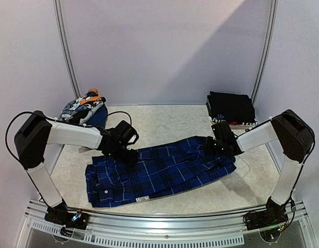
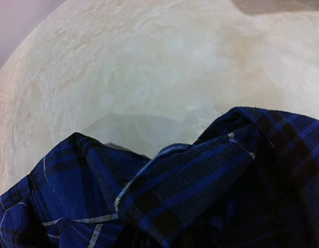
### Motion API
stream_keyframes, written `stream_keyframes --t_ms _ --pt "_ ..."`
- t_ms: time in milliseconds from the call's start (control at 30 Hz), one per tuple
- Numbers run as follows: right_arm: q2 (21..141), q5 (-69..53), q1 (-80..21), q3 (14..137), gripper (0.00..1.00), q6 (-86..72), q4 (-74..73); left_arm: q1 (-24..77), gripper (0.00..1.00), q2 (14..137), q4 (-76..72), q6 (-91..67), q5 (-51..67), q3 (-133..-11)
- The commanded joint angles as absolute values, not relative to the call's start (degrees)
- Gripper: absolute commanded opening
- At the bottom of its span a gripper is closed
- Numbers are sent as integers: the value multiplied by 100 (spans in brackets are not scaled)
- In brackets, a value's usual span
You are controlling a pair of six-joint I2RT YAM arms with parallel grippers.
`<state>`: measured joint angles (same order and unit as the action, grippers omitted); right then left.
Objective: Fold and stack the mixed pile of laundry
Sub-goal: Rotate the rectangle-folded shirt.
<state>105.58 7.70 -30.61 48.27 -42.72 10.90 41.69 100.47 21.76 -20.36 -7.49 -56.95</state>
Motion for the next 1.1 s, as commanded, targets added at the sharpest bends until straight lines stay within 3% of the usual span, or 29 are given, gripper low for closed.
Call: stream_keyframes --t_ms 0,400,867,1067 --pt "11344 -481 -2964 5273 23 -3915 284 4159 56 10102 2243 -2159 -762 -5652" --pt "12144 -1665 -2831 6947 18 -3643 -382 4131 54 10035 1884 -2564 -234 -5121" --pt "13250 -2106 -2499 9316 18 -3346 -1350 4413 52 10235 1238 -3189 517 -4766" --pt "13780 -2332 -2396 10230 18 -3281 -1613 4709 48 10703 301 -3705 1029 -4824"
